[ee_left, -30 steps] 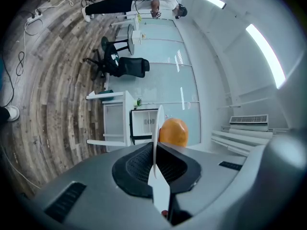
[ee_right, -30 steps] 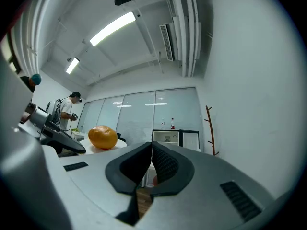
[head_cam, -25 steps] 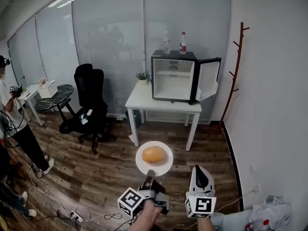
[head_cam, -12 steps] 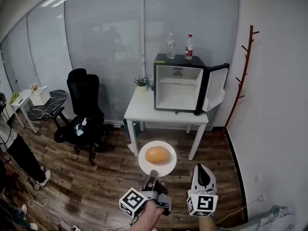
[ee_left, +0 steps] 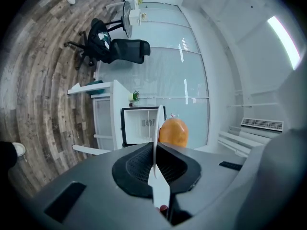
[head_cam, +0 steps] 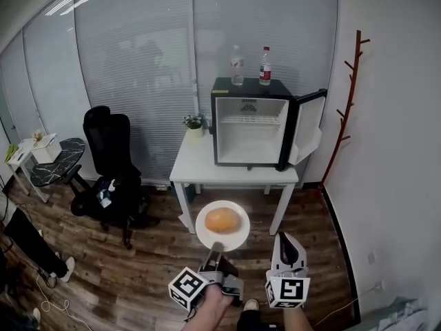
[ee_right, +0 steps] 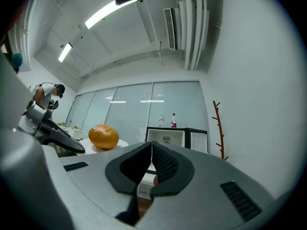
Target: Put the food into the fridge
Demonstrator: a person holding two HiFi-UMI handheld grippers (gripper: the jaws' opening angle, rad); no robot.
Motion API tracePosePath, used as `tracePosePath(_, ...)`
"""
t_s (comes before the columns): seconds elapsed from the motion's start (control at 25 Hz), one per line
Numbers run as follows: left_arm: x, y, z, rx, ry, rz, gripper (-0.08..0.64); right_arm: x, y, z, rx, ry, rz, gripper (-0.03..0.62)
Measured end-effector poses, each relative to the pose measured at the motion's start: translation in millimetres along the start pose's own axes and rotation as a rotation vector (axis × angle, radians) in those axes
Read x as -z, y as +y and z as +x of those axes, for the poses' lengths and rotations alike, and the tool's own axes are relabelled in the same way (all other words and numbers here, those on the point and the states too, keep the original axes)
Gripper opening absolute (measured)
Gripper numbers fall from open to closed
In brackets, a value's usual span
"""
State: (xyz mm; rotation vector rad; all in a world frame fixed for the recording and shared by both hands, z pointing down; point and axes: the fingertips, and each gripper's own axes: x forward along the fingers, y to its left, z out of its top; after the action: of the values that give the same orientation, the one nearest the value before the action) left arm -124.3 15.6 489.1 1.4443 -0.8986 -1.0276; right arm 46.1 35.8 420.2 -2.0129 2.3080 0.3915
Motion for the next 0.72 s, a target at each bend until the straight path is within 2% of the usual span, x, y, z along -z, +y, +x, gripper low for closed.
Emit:
tracePosePath(0.4, 2, 5, 135, -0.034, -0.027, 0.016, 0.035, 30, -62, 120, -0.031, 0.0, 0.016, 0.028)
tracePosePath(0.72, 18, 1, 251, -0.007, -0.038, 0.035, 0.034, 57, -132, 206, -0.035, 0.0, 0.039, 0.028)
